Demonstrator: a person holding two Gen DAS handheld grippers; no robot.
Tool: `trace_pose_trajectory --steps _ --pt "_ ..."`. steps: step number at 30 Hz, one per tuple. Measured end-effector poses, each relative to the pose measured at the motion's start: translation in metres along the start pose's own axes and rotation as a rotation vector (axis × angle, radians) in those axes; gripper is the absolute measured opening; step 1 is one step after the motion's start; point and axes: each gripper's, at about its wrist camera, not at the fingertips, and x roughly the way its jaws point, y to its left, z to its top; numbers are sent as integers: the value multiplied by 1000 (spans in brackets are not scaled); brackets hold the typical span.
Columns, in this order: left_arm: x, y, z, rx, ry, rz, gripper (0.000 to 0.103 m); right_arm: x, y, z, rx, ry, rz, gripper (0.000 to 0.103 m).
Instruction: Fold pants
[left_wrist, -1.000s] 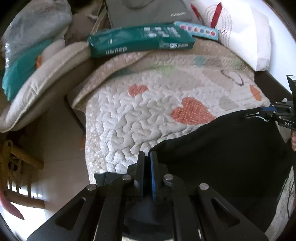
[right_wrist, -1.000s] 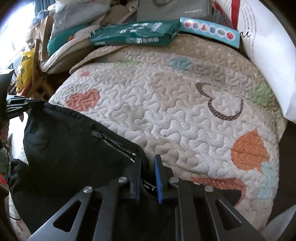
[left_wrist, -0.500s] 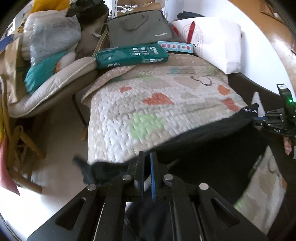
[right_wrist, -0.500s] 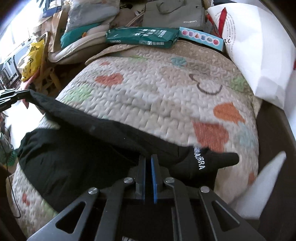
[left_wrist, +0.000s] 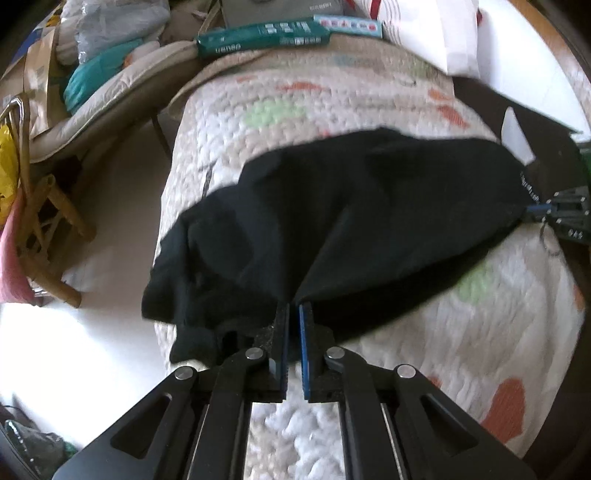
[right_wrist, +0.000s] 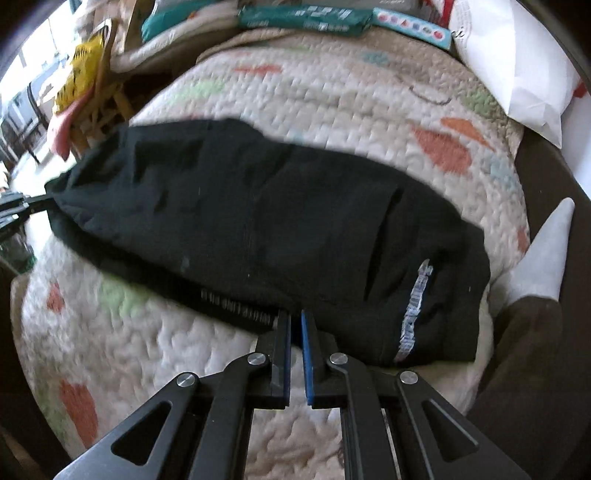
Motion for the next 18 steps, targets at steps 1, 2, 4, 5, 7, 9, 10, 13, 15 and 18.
trace_pose_trajectory --steps 1,2,4,5,7,9,10,13,15,18 --pt "0 1 -5 -2 12 1 4 1 2 -3 -1 9 -1 6" --pt "0 4 -10 -10 25 -6 4 2 2 -7 1 15 0 6" --pt "-3 12 -16 -27 43 -20 4 4 3 -13 4 44 0 8" --pt "-6 15 -19 -39 44 -28 4 6 2 -15 5 61 -6 9" --pt "-18 24 -22 -81 14 -43 4 13 3 -20 12 112 -24 9" --pt "-31 36 -23 -148 -28 -79 6 18 3 -25 9 146 -51 15" --pt "-37 45 -24 -190 -51 -92 9 19 3 -27 5 154 -67 26" --pt "-45 68 -23 -313 -98 -87 23 8 7 -24 -1 114 -70 72" --pt "-40 86 -17 -416 -97 -33 30 -5 9 -22 6 62 -70 76" --pt "-25 100 -2 -500 -43 45 30 -28 1 -17 58 -16 -44 76"
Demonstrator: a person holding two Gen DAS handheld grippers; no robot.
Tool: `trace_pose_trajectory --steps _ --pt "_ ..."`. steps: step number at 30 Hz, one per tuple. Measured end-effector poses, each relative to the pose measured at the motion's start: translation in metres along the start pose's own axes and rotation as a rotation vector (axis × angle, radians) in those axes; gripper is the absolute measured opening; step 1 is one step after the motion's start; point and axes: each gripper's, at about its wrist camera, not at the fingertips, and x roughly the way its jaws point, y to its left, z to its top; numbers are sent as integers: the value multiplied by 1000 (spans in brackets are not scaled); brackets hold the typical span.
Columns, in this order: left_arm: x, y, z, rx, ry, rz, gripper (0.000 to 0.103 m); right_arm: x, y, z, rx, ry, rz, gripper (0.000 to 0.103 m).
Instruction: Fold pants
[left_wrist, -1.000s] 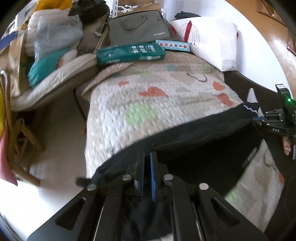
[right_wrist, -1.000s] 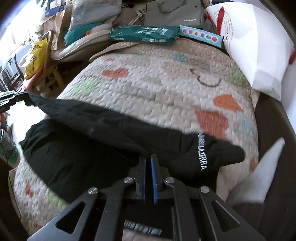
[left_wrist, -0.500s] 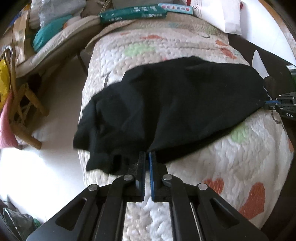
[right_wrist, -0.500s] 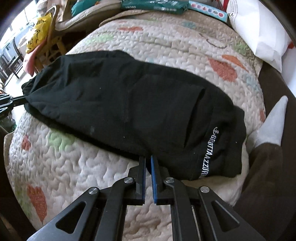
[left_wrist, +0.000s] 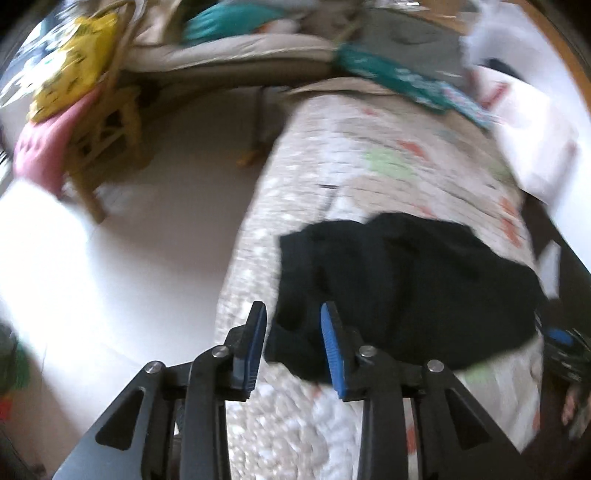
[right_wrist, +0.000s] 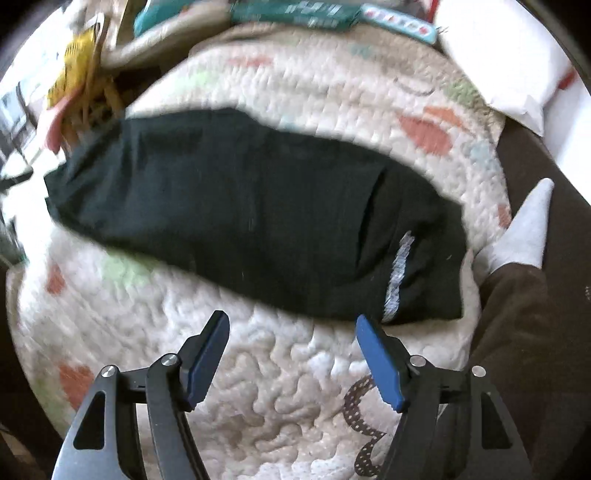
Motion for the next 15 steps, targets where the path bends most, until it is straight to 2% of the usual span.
trace_pose_trajectory --steps 4,6,9,12,15 --pt "23 -9 20 -74 29 21 30 -24 -39 25 162 -107 -7 76" --pt "43 -13 29 -103 69 70 31 -27 -61 35 234 -126 -21 76" --pt "59 -20 29 -75 91 110 31 -20 -98 50 327 -120 -42 76" --pt "61 -25 20 -17 87 114 31 -9 -124 59 393 -97 -55 76" --pt "59 -21 14 -23 74 94 32 11 -138 63 423 -53 -68 76"
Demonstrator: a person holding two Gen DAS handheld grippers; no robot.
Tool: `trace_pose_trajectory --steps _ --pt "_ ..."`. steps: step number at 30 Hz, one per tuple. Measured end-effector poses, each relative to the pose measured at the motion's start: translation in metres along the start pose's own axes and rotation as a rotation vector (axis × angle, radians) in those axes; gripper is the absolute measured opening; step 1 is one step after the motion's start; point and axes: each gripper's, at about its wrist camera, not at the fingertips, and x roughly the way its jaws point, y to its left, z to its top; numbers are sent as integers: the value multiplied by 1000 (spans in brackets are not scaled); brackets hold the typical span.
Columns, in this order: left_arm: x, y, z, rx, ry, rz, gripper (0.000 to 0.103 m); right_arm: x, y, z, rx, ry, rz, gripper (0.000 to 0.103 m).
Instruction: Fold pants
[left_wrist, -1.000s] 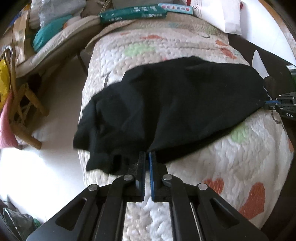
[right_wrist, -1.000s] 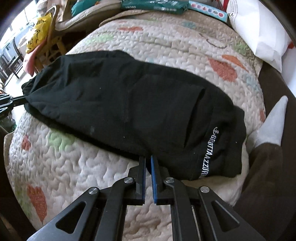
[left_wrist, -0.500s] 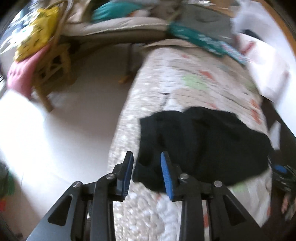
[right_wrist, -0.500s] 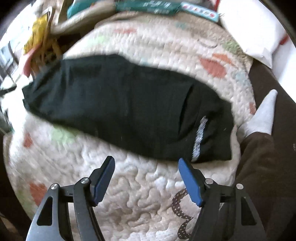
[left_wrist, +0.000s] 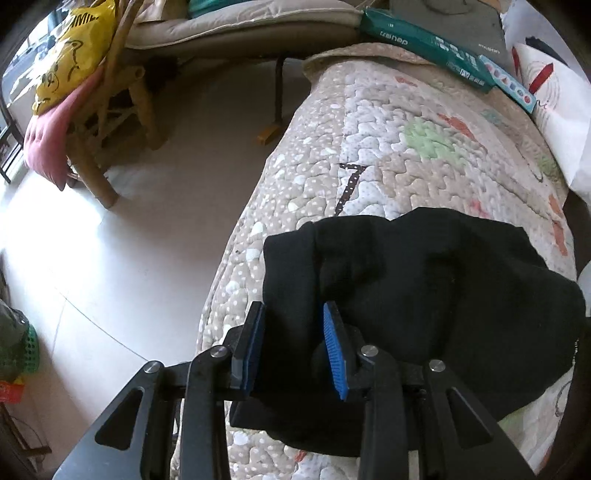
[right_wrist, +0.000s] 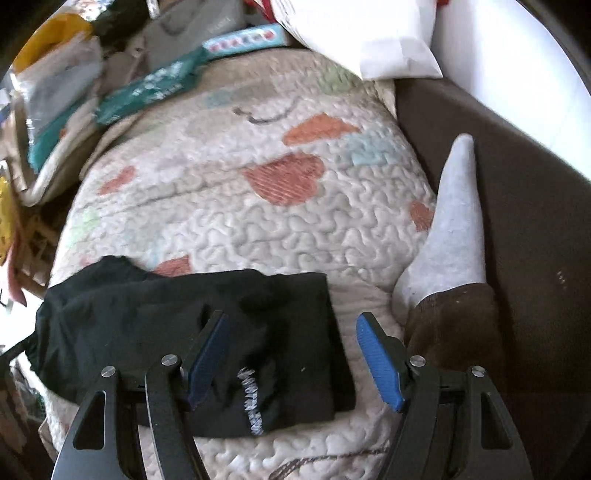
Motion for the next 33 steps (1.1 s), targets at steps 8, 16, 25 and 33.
trace_pose_trajectory --steps 8,16,25,33 --pt "2 -5 2 -24 -16 -3 33 38 14 -29 -76 81 -28 40" --pt "-3 -8 -3 -17 -24 -6 33 26 5 -23 -46 24 -127 24" --pt "-4 3 -6 -93 -5 1 41 26 1 -26 -52 42 -319 79" --pt "0 0 -11 -77 23 7 44 -6 98 1 -256 -76 -337 80"
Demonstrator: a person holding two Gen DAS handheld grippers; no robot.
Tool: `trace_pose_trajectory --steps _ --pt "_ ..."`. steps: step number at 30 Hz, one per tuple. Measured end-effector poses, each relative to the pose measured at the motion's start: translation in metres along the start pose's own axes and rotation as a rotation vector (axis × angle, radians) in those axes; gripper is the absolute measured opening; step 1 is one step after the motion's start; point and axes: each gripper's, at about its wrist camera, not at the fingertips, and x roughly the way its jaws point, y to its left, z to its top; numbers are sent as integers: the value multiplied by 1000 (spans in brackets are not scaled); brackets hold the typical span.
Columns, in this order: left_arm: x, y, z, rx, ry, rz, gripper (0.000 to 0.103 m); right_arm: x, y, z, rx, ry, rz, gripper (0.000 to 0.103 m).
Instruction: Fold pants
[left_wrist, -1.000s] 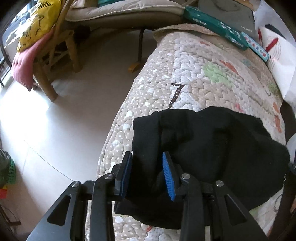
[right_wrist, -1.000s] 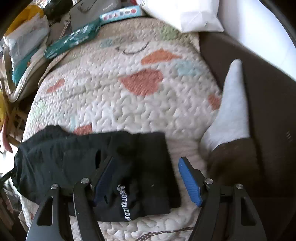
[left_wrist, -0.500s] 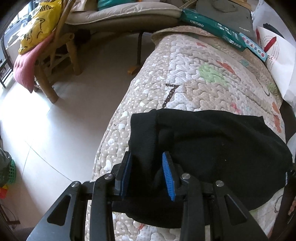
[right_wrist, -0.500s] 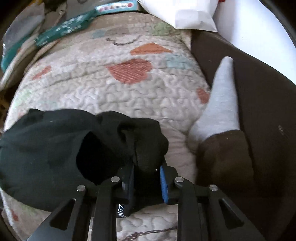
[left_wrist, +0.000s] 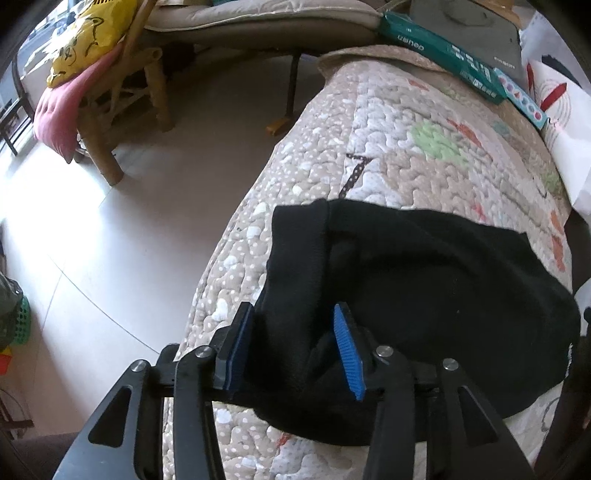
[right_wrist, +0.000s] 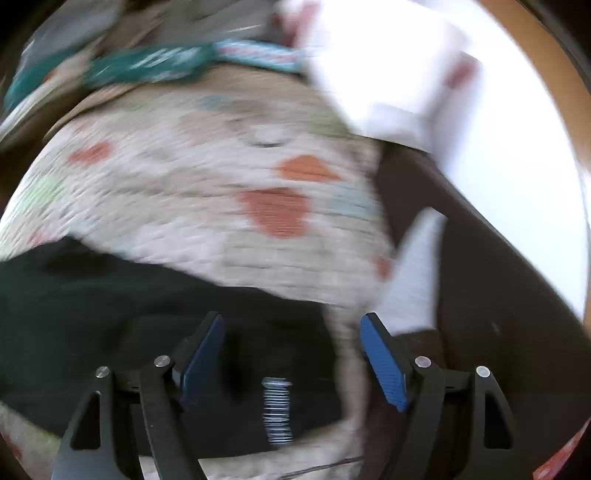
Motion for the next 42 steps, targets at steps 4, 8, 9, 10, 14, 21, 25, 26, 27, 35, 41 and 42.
trace_pose_trajectory --steps 4,8,9,10,14,21,25,26,27,35,41,42 --pt "-5 9 2 -66 11 -51 44 -4 25 3 -67 -52 -37 80" --pt "-18 12 6 -121 -26 -118 44 -7 42 24 8 -61 356 78" --pt "-21 12 7 -126 -41 -120 44 -4 52 32 21 -56 424 77" --pt "-24 14 7 -132 -51 -119 44 4 63 44 22 -41 473 72" --pt "-20 29 10 -190 -29 -131 44 36 105 76 -9 31 507 60" --pt "-18 38 16 -250 -5 -163 44 70 148 86 -46 195 537 24" --pt "-18 40 16 -264 2 -162 44 67 165 87 -134 183 461 3" --pt "-17 41 16 -271 6 -162 44 65 165 89 -127 170 452 3" --pt "-16 42 16 -279 14 -160 44 65 163 95 -97 155 447 3" --pt "-14 49 15 -295 21 -153 44 66 148 124 2 80 395 3" --pt "-15 68 13 -337 6 -122 45 38 153 121 -52 24 412 56" --pt "-15 77 11 -361 2 -112 45 28 160 117 -64 7 453 69"
